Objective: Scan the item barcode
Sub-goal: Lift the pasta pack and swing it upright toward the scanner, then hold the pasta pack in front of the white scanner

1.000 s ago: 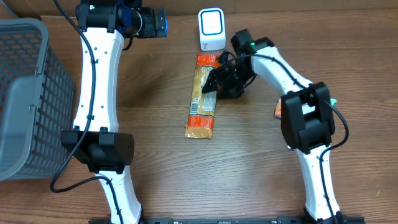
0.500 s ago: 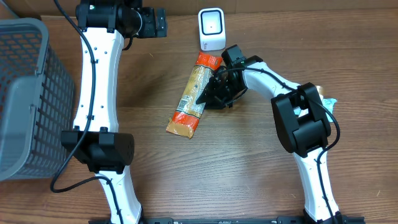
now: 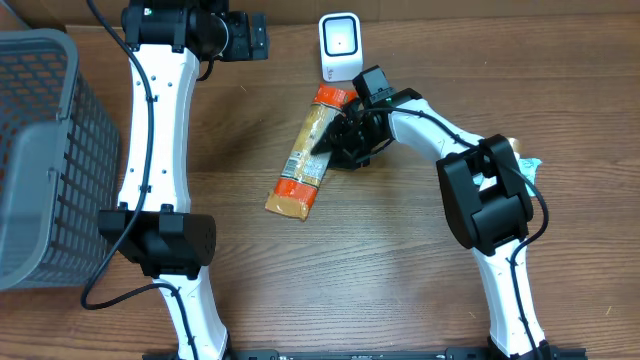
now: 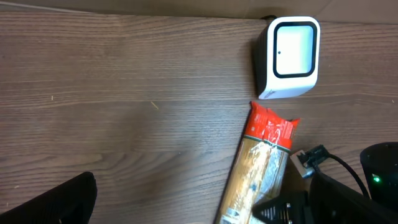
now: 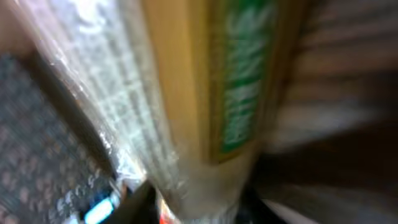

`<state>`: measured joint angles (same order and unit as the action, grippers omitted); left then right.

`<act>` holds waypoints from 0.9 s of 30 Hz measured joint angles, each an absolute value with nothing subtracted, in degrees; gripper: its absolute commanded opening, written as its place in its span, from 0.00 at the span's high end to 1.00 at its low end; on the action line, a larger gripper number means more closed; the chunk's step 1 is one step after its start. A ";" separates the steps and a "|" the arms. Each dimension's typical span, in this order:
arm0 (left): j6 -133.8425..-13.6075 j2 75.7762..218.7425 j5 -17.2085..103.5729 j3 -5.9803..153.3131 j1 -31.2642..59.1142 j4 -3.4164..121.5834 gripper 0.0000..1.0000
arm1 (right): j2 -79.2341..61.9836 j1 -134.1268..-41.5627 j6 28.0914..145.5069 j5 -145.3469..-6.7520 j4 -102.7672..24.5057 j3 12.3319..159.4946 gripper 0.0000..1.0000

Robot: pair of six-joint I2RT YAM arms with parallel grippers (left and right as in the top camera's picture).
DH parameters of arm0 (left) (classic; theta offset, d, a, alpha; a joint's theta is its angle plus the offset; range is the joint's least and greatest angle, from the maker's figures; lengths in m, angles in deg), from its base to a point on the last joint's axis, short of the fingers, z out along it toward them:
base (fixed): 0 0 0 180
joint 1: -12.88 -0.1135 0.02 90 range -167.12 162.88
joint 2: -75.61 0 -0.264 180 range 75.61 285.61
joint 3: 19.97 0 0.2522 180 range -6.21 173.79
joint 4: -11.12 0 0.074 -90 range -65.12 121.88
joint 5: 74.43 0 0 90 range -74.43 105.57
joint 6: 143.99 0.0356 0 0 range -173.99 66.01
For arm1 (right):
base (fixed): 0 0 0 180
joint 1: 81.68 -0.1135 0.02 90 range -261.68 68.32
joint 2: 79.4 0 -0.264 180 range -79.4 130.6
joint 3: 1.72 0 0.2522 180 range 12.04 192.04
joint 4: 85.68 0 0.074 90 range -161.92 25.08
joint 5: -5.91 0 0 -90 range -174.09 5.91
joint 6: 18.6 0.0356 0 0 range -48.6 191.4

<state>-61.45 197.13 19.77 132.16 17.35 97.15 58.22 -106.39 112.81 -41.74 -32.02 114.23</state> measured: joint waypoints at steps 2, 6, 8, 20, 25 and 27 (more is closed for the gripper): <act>-61.45 197.13 19.77 132.16 17.35 97.15 0.00 | 58.22 -106.54 112.96 -42.66 -32.32 114.23 0.96; -61.45 197.13 19.77 132.16 17.35 97.15 0.00 | 57.87 -106.59 112.42 -42.73 -32.21 114.29 0.96; -61.45 197.13 19.77 132.16 17.35 97.15 0.00 | 57.85 -106.52 111.32 -42.42 -31.93 114.29 0.96; -61.45 197.13 19.77 132.16 17.35 97.15 0.00 | 50.73 -105.73 88.68 -34.69 -22.31 111.61 0.96; -61.45 197.13 19.77 132.16 17.35 97.15 0.00 | 42.95 -102.50 83.48 -29.96 -22.42 111.28 0.96; -61.45 197.13 19.77 132.16 17.35 97.15 0.00 | 39.03 -99.94 81.58 -26.31 -22.42 111.28 0.96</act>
<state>-61.45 197.13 19.77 132.16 17.35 97.15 39.03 -99.94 81.58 -26.31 -22.42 111.28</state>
